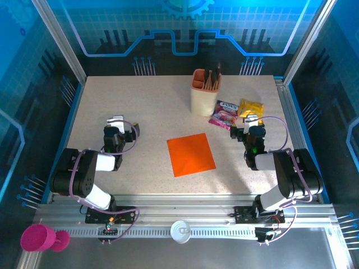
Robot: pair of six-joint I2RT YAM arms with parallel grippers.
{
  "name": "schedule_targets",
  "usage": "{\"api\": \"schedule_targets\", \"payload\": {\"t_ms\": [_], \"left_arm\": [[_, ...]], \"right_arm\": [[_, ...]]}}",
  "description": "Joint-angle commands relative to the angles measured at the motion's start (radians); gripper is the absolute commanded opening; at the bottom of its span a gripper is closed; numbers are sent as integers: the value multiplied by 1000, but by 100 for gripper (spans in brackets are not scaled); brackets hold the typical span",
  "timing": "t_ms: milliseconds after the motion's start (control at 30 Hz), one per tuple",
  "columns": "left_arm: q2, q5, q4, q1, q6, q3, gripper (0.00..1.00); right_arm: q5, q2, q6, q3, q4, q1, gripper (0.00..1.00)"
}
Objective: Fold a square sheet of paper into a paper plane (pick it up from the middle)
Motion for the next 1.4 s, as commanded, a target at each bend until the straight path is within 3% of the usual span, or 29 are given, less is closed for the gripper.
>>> {"api": "schedule_targets", "payload": {"t_ms": [0,300,400,467,533,667,833,933,1100,1200,1367], "left_arm": [[7,25,3,11,4,20,100],[5,30,12,9,7,15,100],[-80,-1,-90,9,0,30,100],[-150,-16,-184,8,-6,51,100],[-210,-18,-263,7,-8,68,100],[-344,-64,-543,3,-105,148,100],[-471,-91,-997,-50,-295,351,100],[-503,-97,-1236,-155,-385,476,100],[-512,-205,-1434,-456,-552,551,100],[-463,-272,-1473,-622,-701,554,100],[-250,-365,-1491,-829,-841,638,100]], "right_arm": [[-23,4,-3,11,29,-12,99],[-25,3,-1,12,32,-11,99],[-11,-57,-14,-29,53,1,99],[87,-104,-30,-52,66,38,99],[100,-178,-35,-26,-35,46,99],[134,-346,46,145,-501,57,99],[44,-511,299,238,-775,41,99],[-141,-590,422,254,-842,7,99],[-429,-647,453,255,-895,14,99],[-450,-676,465,222,-937,64,99],[-279,-760,514,151,-1030,150,99]]}}
